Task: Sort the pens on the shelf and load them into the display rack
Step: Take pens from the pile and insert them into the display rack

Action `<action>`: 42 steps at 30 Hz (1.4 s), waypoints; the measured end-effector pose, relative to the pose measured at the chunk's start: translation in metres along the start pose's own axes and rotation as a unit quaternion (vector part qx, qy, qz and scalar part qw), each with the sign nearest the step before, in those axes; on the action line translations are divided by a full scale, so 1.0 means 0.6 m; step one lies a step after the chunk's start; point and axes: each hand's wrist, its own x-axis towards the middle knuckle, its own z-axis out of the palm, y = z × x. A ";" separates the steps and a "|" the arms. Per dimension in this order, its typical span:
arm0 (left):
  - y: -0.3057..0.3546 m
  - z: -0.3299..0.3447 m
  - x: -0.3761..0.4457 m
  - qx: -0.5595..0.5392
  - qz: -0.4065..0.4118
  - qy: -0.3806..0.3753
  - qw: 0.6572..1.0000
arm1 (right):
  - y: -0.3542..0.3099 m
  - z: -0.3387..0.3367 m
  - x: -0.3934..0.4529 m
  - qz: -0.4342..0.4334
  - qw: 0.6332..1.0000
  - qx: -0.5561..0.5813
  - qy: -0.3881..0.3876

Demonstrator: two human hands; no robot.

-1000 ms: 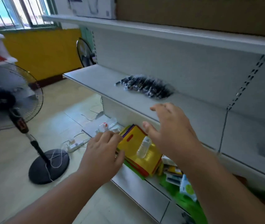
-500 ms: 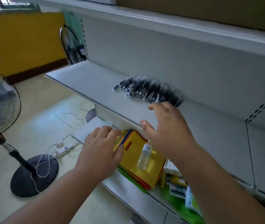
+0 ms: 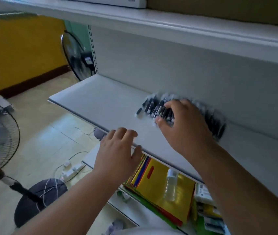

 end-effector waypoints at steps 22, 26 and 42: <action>-0.092 0.085 0.343 -0.012 0.127 -0.197 0.972 | -0.079 0.061 0.026 0.236 0.966 -0.070 0.083; -0.080 0.084 0.356 0.034 0.143 -0.215 0.965 | -0.078 0.069 0.027 0.247 0.963 -0.065 0.091; -0.104 0.057 0.331 -0.125 0.117 -0.177 0.969 | -0.025 0.078 0.039 0.271 0.954 -0.039 0.124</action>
